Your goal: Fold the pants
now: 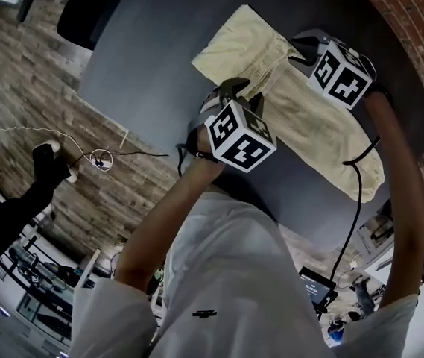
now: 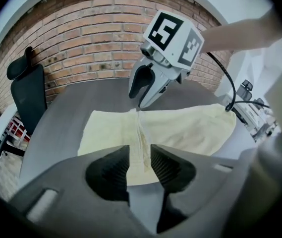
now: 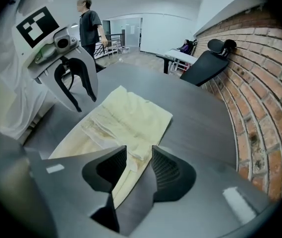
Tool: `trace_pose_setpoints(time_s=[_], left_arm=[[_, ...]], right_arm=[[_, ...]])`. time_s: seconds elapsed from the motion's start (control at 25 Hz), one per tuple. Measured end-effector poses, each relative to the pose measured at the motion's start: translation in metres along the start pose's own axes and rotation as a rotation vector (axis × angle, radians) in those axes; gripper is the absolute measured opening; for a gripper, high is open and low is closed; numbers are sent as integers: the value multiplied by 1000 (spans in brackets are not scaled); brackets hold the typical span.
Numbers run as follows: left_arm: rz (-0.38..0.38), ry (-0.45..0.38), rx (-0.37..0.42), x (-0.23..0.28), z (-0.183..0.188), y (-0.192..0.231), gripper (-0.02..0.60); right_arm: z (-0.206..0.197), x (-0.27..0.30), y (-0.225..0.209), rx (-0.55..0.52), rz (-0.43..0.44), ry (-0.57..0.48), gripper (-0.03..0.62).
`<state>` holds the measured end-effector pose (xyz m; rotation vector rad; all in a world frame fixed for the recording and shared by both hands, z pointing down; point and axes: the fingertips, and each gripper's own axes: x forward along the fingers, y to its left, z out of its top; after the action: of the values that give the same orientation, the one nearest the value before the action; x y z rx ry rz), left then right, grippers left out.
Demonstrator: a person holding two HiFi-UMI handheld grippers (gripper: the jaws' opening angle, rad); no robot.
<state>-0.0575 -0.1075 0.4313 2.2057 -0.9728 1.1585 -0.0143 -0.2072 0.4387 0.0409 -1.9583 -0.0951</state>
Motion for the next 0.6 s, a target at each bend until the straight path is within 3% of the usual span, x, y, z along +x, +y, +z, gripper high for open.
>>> trace_pose_setpoints(time_s=[0.16, 0.36, 0.48, 0.6], left_arm=[[39, 0, -34, -7, -5, 36, 137], [91, 5, -87, -9, -15, 93, 144], [57, 46, -117, -4, -26, 117, 161], [-37, 77, -183, 4, -39, 126, 220]], right_arm=[[27, 4, -13, -27, -15, -16, 167], [51, 23, -32, -126, -12, 34, 181], [67, 40, -39, -193, 41, 68, 206], [77, 59, -36, -264, 108, 115, 225]])
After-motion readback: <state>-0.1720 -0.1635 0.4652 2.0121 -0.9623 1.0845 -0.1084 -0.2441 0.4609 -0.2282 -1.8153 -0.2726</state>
